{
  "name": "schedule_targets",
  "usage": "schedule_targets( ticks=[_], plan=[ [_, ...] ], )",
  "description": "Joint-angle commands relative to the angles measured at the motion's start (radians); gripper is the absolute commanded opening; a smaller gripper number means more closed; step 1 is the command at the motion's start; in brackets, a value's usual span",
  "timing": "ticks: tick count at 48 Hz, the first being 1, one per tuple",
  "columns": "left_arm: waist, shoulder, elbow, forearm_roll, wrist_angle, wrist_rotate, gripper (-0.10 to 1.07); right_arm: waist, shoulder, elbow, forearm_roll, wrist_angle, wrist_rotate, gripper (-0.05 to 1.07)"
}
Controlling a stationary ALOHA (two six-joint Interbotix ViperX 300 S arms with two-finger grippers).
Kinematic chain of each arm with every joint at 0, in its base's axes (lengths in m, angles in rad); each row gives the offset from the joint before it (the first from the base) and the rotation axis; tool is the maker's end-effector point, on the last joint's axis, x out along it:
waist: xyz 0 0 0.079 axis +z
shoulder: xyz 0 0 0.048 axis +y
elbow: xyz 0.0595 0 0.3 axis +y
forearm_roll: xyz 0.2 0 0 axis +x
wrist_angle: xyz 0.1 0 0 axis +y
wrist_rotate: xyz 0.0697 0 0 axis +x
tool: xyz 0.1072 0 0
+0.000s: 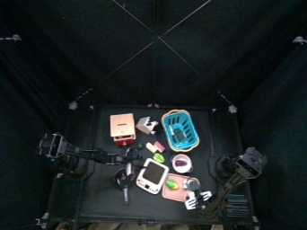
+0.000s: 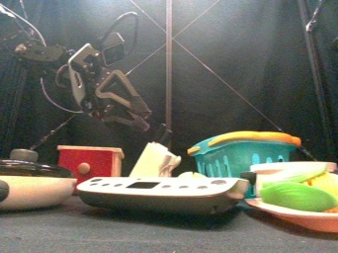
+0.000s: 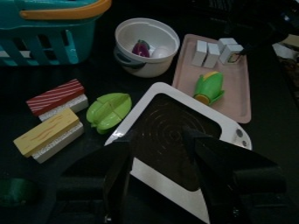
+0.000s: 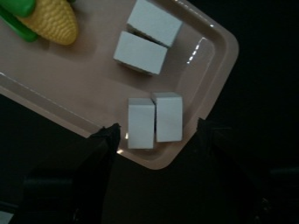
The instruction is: Grab white sushi half
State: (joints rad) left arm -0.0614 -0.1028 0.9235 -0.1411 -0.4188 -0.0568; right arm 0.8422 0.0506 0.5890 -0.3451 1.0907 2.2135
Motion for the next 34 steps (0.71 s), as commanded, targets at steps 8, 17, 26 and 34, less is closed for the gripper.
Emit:
schedule_targets(
  ticks=[8, 17, 26, 34],
  plan=[
    [0.000, 0.003, -0.011, 0.000, -0.009, 0.000, 0.84, -0.020, -0.023, 0.031, -0.011, -0.064, 0.005, 1.00],
    [0.002, 0.003, -0.009, 0.000, -0.008, 0.000, 0.84, -0.032, -0.021, 0.043, -0.011, -0.072, 0.003, 0.99],
    [0.002, 0.003, -0.005, 0.000, -0.009, 0.000, 0.84, -0.032, -0.021, 0.043, -0.006, -0.075, 0.002, 0.92],
    [0.005, 0.003, -0.005, 0.000, -0.009, 0.000, 0.84, -0.032, -0.020, 0.043, -0.009, -0.083, 0.002, 0.79]
  ],
)
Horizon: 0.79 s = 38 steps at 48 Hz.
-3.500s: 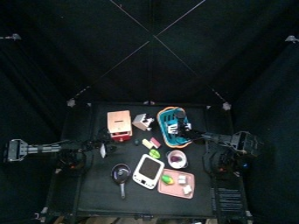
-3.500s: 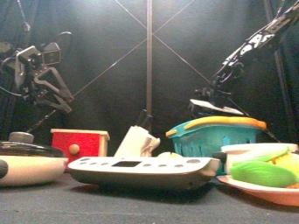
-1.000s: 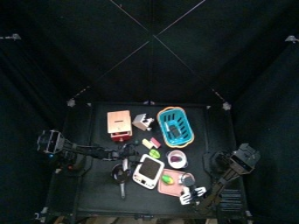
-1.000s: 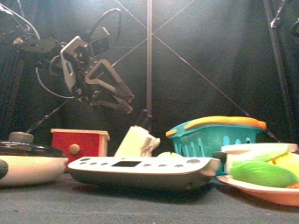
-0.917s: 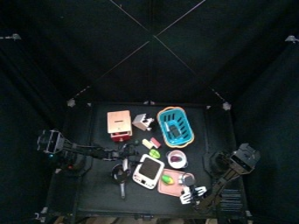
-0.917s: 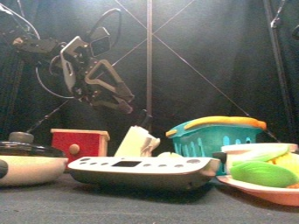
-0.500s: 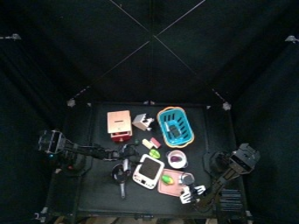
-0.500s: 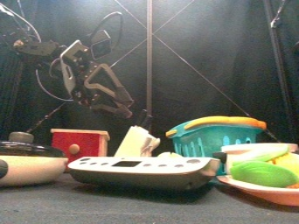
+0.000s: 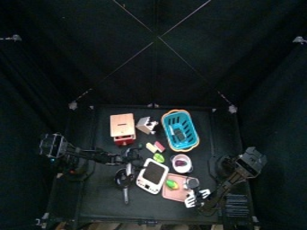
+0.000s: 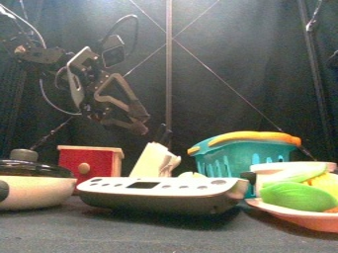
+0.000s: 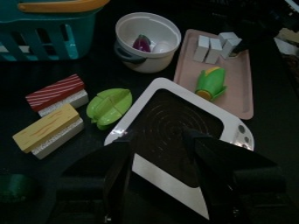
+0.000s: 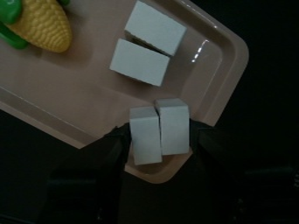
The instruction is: Grab white sushi half
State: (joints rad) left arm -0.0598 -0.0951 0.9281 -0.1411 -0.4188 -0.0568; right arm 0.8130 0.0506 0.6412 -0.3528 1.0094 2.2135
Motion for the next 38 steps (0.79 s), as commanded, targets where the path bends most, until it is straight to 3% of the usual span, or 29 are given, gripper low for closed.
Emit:
schedule_targets(
  ticks=[1, 9, 38],
  plan=[
    [0.003, -0.005, -0.009, 0.000, -0.008, 0.000, 0.84, -0.003, -0.020, -0.009, 0.000, -0.002, 0.000, 0.77],
    [0.003, -0.005, -0.009, 0.000, -0.008, 0.000, 0.84, -0.002, -0.020, -0.023, -0.005, 0.000, -0.006, 0.70],
    [0.005, -0.005, -0.009, 0.000, -0.009, 0.000, 0.84, 0.014, -0.029, -0.037, -0.055, -0.002, -0.009, 0.70]
  ],
)
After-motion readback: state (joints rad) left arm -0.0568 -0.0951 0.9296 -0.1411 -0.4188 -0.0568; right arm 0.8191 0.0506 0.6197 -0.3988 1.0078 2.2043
